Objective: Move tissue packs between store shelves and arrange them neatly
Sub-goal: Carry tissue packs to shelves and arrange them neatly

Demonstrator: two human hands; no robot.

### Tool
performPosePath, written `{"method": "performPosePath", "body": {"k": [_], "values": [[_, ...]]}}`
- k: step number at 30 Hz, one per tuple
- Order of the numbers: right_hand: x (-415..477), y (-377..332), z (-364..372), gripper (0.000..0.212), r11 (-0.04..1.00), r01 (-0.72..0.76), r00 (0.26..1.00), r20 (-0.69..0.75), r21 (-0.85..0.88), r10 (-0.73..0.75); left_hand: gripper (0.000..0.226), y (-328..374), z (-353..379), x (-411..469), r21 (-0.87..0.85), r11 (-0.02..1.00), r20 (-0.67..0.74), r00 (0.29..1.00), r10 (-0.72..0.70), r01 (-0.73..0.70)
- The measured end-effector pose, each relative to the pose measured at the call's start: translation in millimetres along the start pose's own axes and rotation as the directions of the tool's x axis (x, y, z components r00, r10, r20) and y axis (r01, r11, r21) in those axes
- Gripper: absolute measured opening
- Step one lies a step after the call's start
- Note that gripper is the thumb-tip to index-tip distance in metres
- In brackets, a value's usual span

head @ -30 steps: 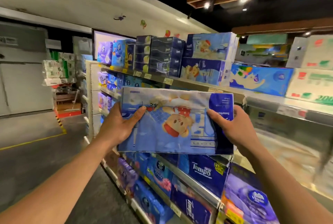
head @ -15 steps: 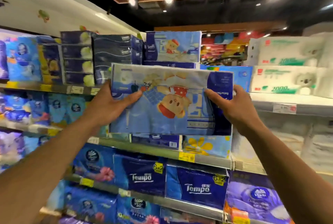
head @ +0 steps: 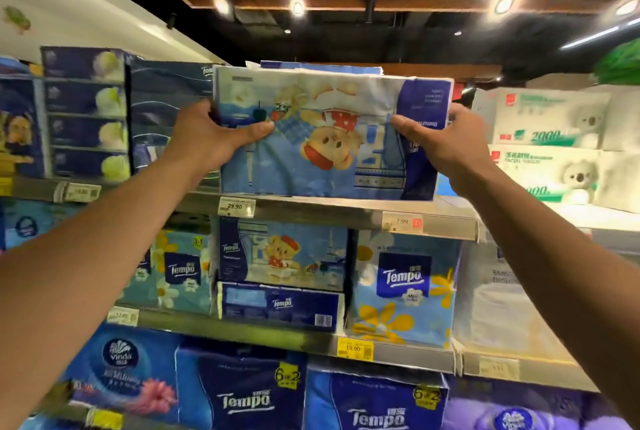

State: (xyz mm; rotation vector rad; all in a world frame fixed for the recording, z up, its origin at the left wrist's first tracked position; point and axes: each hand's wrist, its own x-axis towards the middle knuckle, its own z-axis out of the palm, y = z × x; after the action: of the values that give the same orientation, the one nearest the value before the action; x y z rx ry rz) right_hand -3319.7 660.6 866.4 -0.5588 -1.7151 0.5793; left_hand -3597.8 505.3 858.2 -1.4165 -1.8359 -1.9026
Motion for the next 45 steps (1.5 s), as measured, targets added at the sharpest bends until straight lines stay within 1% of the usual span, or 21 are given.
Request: {"method": "performPosePath", "body": {"k": [5, 7, 11, 14, 17, 19, 21, 22, 24, 26, 28, 30, 32, 33, 34, 35, 36, 39, 41, 43, 45], "values": [[52.0, 18.3, 28.6, 0.054, 0.997, 0.064, 0.997, -0.041, -0.048, -0.066, 0.056, -24.6, 8.3, 51.9, 0.055, 0.998, -0.034, 0.999, 0.027, -0.025], [68.7, 28.7, 40.1, 0.059, 0.996, 0.059, 0.997, -0.049, -0.065, -0.063, 0.058, -32.7, 11.4, 74.5, 0.067, 0.997, -0.014, 0.999, 0.038, -0.037], [88.8, 51.6, 67.9, 0.056, 0.997, 0.02, 0.997, -0.069, -0.076, -0.025, 0.063, -62.8, 25.1, 110.8, 0.076, 0.996, 0.057, 0.997, 0.046, -0.05], [98.7, 77.4, 90.2, 0.055, 0.996, -0.043, 0.995, -0.095, -0.084, 0.035, 0.053, -88.5, 37.5, 128.4, 0.047, 0.996, 0.103, 0.992, 0.066, -0.071], [103.9, 105.6, 109.9, 0.055, 0.99, -0.087, 0.993, -0.093, -0.114, 0.076, 0.048, -119.4, 46.8, 139.4, 0.084, 0.991, 0.154, 0.984, 0.087, -0.101], [102.7, 119.0, 123.0, 0.048, 0.986, -0.108, 0.992, -0.082, -0.128, 0.098, 0.058, -141.5, 51.5, 143.1, 0.146, 0.982, 0.177, 0.979, 0.096, -0.123], [100.8, 132.6, 135.2, 0.043, 0.981, -0.134, 0.989, -0.085, -0.141, 0.123, 0.084, -156.9, 56.3, 140.8, 0.221, 0.964, 0.138, 0.983, 0.122, -0.15], [99.8, 138.4, 140.9, 0.042, 0.979, -0.147, 0.987, -0.088, -0.14, 0.136, 0.099, -161.7, 59.7, 138.4, 0.241, 0.951, 0.117, 0.979, 0.168, -0.192], [98.6, 146.6, 149.7, 0.039, 0.976, -0.169, 0.982, -0.111, -0.135, 0.154, 0.121, -165.4, 66.9, 134.4, 0.319, 0.871, 0.121, 0.928, 0.353, -0.373], [99.7, 151.1, 156.0, 0.043, 0.973, -0.174, 0.98, -0.124, -0.153, 0.156, 0.125, -167.2, 72.9, 135.6, 0.413, 0.729, 0.182, 0.834, 0.521, -0.546], [100.9, 153.6, 160.0, 0.056, 0.967, -0.206, 0.975, -0.118, -0.148, 0.189, 0.122, -169.4, 80.1, 142.7, 0.5, 0.618, 0.293, 0.79, 0.539, -0.607], [101.7, 154.1, 162.2, 0.073, 0.959, -0.248, 0.968, -0.079, -0.138, 0.239, 0.128, -172.2, 86.3, 149.3, 0.598, 0.522, 0.382, 0.789, 0.482, -0.608], [103.0, 153.6, 161.1, 0.1, 0.952, -0.264, 0.965, -0.037, -0.156, 0.261, 0.131, -174.6, 88.9, 153.6, 0.647, 0.486, 0.403, 0.804, 0.437, -0.588], [104.3, 154.6, 159.4, 0.11, 0.95, -0.261, 0.965, -0.024, -0.17, 0.26, 0.131, -175.1, 89.0, 154.7, 0.657, 0.48, 0.403, 0.809, 0.429, -0.582], [105.4, 154.8, 158.1, 0.115, 0.948, -0.258, 0.965, -0.008, -0.184, 0.261, 0.131, -175.0, 88.7, 154.6, 0.663, 0.476, 0.401, 0.811, 0.426, -0.578], [105.6, 154.2, 157.2, 0.114, 0.945, -0.262, 0.963, 0.012, -0.196, 0.27, 0.13, -174.2, 88.1, 154.2, 0.666, 0.473, 0.402, 0.811, 0.424, -0.578], [102.7, 149.2, 156.4, 0.108, 0.94, -0.273, 0.958, 0.029, -0.206, 0.285, 0.13, -172.6, 87.7, 153.4, 0.667, 0.472, 0.407, 0.812, 0.418, -0.577], [89.2, 137.3, 150.6, 0.075, 0.92, -0.288, 0.945, 0.076, -0.266, 0.318, 0.133, -164.0, 83.3, 146.2, 0.648, 0.508, 0.425, 0.823, 0.378, -0.568], [76.7, 130.9, 139.5, 0.068, 0.917, -0.253, 0.954, 0.076, -0.308, 0.289, 0.134, -157.1, 75.8, 135.3, 0.62, 0.548, 0.428, 0.827, 0.365, -0.562], [60.3, 119.6, 124.0, 0.073, 0.91, -0.199, 0.964, 0.092, -0.365, 0.248, 0.131, -147.4, 65.5, 115.6, 0.594, 0.583, 0.418, 0.832, 0.365, -0.554], [42.5, 108.6, 108.9, 0.089, 0.909, -0.132, 0.973, 0.125, -0.396, 0.195, 0.127, -137.5, 57.6, 89.6, 0.568, 0.62, 0.419, 0.838, 0.349, -0.542]]}}
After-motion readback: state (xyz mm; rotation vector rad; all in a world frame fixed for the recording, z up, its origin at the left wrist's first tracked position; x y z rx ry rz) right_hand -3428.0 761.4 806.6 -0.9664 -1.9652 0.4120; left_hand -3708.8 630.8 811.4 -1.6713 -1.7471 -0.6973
